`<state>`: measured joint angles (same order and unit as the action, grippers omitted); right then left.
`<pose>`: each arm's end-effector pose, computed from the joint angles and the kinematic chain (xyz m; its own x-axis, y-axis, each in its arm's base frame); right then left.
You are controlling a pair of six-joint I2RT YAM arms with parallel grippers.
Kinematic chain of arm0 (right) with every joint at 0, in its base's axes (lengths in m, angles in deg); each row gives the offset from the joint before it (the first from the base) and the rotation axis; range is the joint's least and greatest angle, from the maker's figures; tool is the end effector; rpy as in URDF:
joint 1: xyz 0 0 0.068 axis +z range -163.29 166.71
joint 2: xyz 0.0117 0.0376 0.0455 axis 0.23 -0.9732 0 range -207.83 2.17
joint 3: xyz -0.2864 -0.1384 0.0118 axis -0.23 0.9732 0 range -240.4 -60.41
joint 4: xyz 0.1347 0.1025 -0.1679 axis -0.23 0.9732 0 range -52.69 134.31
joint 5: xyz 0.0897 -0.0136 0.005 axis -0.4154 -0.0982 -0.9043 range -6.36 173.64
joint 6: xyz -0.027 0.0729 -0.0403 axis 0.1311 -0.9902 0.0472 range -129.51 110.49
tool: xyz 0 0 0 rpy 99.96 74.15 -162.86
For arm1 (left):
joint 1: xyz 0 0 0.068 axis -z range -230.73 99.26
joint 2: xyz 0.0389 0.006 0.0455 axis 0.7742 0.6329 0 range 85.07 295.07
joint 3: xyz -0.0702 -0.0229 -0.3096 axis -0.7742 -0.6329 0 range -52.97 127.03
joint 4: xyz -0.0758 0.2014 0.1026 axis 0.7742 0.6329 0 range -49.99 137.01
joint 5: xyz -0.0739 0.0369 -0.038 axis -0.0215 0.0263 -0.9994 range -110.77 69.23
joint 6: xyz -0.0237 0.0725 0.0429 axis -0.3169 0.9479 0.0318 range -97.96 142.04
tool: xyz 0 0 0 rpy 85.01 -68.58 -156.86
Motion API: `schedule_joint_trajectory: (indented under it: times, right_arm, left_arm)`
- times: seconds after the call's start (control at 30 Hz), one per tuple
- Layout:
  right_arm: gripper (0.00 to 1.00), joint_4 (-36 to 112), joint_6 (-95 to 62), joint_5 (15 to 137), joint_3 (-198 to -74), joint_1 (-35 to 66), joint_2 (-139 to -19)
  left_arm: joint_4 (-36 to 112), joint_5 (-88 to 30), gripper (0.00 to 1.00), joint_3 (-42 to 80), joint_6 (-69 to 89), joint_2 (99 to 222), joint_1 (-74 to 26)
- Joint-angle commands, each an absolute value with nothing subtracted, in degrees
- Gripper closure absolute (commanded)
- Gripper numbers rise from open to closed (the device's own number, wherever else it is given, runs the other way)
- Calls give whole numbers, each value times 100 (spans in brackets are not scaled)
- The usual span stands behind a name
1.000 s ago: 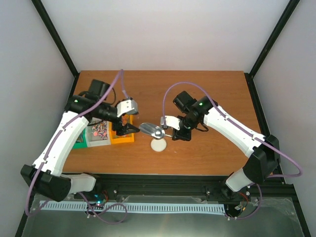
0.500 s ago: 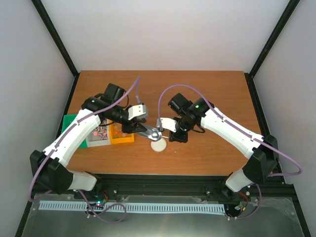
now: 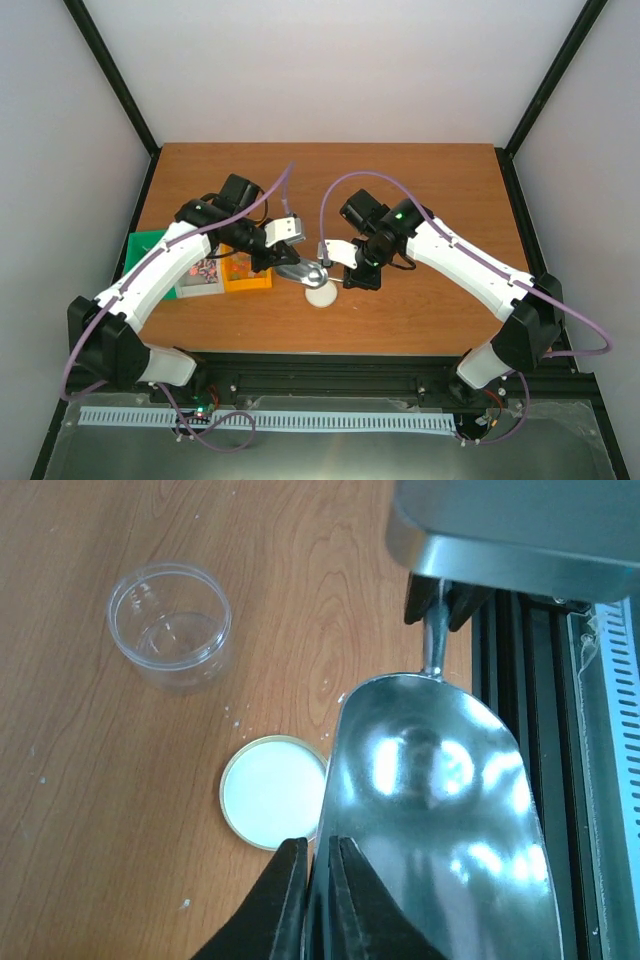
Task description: Pack the candies
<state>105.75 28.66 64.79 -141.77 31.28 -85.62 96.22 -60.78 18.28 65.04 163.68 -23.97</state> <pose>0.1762 0.2088 0.3166 -0.0930 -0.9127 -0.3980 -0.9944 0.0646 0.0840 0.1956 -0.1545 0.3300 -0.1752 0.6734 -0.7182 0.9844 0.1307 -0.1175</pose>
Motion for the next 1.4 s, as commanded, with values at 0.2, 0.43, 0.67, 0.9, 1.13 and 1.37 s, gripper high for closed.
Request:
schedule_joint_trajectory:
  times: [0.2, 0.43, 0.67, 0.9, 1.13, 1.37]
  right_arm:
    - [97, 10569, 2878, 6437, -14382, 3206, -8511]
    - [97, 10547, 2890, 6351, -14398, 3206, -8536]
    - [97, 10544, 2890, 6325, -14412, 3206, -8496]
    - [82, 10439, 2899, 6316, -14315, 3176, -8307]
    - [21, 10175, 2992, 5577, -14310, 2592, -7825]
    - [19, 9713, 2840, 4716, -14507, 2166, -7451]
  left_arm:
    - [9455, -6159, 92, 1741, 6429, 16492, -2309]
    - [9267, -6439, 89, 1676, 6274, 16530, -2301]
    - [9114, -6514, 96, 1623, 6168, 16552, -2168]
    - [8948, -6552, 99, 1552, 5877, 16377, -2164]
    - [8653, -7511, 99, 1591, 5352, 16352, -2634]
    - [8020, -8252, 99, 1466, 4753, 16204, -2949]
